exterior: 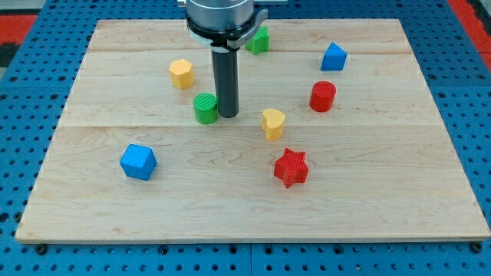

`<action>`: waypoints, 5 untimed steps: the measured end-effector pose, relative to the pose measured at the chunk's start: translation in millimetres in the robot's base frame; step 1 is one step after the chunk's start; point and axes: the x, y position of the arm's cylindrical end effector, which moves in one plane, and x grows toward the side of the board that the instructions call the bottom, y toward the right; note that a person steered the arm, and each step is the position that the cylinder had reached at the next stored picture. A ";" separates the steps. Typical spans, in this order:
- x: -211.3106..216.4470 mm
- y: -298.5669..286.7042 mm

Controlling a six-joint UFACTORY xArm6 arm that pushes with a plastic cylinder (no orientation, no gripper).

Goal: Nudge yellow heart down a bit

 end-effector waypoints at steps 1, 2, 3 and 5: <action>-16.0 39.4; -20.3 95.8; -15.8 123.5; -16.5 176.3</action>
